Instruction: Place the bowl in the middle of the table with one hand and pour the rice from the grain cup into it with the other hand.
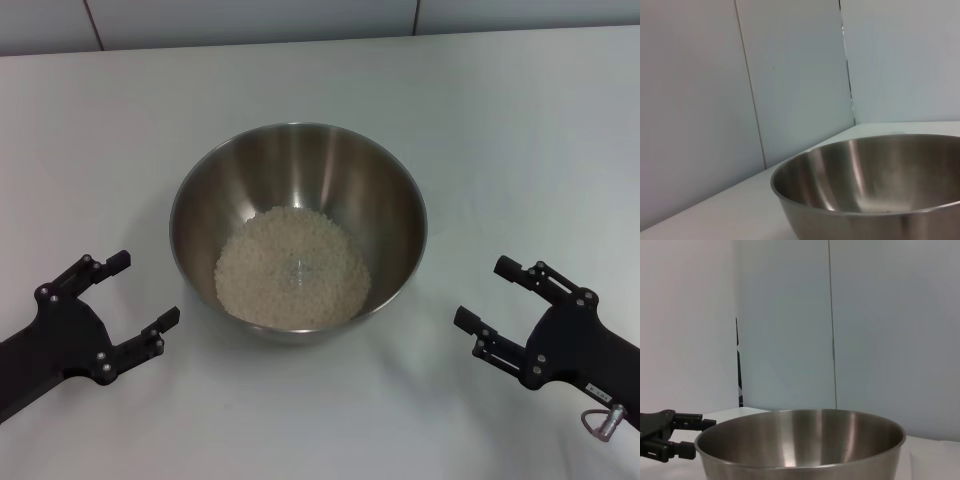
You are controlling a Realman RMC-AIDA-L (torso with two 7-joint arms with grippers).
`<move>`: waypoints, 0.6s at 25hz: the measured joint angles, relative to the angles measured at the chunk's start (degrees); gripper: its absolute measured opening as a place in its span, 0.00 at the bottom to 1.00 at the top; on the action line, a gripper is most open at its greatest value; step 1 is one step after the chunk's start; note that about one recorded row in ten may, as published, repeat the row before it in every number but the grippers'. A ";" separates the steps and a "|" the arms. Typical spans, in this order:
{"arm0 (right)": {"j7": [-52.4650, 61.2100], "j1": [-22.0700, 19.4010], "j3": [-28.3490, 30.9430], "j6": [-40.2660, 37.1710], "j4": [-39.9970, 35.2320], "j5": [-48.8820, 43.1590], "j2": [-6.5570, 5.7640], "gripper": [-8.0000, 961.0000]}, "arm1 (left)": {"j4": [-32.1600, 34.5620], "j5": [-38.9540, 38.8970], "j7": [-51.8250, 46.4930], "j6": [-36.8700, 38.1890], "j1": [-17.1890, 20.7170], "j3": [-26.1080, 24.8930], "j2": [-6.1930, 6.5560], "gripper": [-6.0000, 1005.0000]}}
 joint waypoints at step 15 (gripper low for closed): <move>0.80 0.46 0.99 0.69 0.26 0.09 0.08 0.79 | 0.10 -0.16 -0.44 -0.01 0.80 -1.25 0.10 0.83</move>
